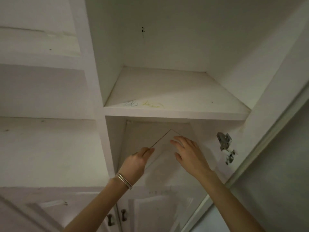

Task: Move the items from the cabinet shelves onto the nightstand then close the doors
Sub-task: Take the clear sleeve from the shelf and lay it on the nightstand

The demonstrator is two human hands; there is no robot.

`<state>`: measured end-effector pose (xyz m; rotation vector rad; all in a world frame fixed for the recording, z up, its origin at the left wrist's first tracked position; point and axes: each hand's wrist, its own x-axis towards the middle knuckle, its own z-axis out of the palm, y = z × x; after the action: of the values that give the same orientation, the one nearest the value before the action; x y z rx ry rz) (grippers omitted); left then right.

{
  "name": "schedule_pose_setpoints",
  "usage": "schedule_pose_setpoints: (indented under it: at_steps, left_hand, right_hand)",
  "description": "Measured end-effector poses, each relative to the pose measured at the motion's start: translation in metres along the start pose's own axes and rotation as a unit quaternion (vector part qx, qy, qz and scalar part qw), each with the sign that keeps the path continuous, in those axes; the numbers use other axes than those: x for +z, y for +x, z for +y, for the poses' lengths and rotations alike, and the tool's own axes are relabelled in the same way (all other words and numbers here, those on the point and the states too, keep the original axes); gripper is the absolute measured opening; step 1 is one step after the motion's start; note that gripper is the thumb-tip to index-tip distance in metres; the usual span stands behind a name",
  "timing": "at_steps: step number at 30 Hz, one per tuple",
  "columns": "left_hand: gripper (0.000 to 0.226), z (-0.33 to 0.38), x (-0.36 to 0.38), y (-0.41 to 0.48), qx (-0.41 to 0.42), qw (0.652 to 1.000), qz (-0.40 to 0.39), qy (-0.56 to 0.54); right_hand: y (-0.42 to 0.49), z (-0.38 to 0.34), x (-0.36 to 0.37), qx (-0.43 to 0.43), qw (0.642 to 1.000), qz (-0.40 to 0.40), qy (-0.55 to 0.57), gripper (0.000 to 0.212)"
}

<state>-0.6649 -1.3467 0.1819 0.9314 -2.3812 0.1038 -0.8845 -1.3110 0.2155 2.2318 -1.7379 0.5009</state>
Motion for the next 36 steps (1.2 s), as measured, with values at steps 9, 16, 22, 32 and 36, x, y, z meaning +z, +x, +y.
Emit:
schedule_pose_setpoints:
  at_steps: [9, 16, 22, 32, 36]
  left_hand:
    - [0.054, 0.008, -0.062, -0.09, -0.022, 0.998, 0.063, 0.005]
    - [0.028, 0.034, -0.149, -0.197, -0.136, 0.977, 0.162, -0.027]
    - [0.028, 0.052, -0.224, -0.338, -0.361, 0.905, 0.215, -0.069]
    - [0.031, 0.131, -0.361, -0.574, -0.592, 0.754, 0.26, -0.112]
    - [0.029, 0.153, -0.4, -0.643, -0.634, 0.727, 0.262, -0.04]
  right_hand:
    - [-0.011, -0.054, 0.008, -0.12, 0.989, 0.046, 0.072, 0.051]
    - [-0.045, -0.147, 0.003, -0.264, 0.958, 0.046, 0.098, 0.04]
    - [-0.108, -0.263, -0.025, -0.46, 0.881, -0.016, 0.11, 0.033]
    - [-0.198, -0.466, -0.059, -0.706, 0.701, -0.053, 0.089, 0.024]
    - [-0.209, -0.553, -0.075, -0.761, 0.635, -0.025, 0.131, 0.011]
